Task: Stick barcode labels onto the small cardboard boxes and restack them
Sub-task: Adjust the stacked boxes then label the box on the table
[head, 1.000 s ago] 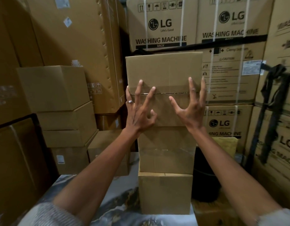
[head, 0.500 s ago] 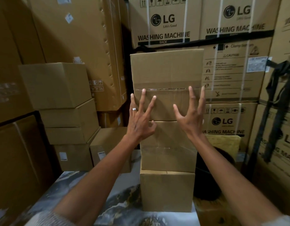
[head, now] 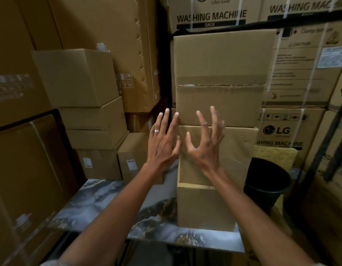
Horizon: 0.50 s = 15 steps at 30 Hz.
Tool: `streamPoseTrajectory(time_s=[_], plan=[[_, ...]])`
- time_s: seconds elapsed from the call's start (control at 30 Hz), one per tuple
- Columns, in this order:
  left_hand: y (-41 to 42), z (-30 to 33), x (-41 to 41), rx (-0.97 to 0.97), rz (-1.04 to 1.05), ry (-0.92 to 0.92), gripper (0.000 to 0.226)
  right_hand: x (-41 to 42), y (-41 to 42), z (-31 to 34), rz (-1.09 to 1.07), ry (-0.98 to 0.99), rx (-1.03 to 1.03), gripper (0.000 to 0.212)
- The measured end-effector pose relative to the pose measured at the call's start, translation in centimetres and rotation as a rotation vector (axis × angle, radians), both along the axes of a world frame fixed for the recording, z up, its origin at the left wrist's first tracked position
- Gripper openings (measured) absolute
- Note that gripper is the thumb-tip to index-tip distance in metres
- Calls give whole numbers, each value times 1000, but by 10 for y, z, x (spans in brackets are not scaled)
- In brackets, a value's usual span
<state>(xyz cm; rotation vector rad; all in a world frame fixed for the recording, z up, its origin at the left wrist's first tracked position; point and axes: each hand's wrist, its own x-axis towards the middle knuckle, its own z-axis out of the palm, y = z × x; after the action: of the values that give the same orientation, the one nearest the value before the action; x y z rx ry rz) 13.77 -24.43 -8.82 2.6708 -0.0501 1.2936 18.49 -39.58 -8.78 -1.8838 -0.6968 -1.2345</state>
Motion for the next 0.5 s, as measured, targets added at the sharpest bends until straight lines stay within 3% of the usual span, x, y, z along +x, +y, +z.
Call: streamPoseTrajectory(time_s=[0.27,0.5], plan=[[82,-55,-30,-184,93,35,68,-36,78,-37,248,131,-73,56],[156,-116,-47,-393,50,105,64,-36,157,-77,317,337,-211,51]])
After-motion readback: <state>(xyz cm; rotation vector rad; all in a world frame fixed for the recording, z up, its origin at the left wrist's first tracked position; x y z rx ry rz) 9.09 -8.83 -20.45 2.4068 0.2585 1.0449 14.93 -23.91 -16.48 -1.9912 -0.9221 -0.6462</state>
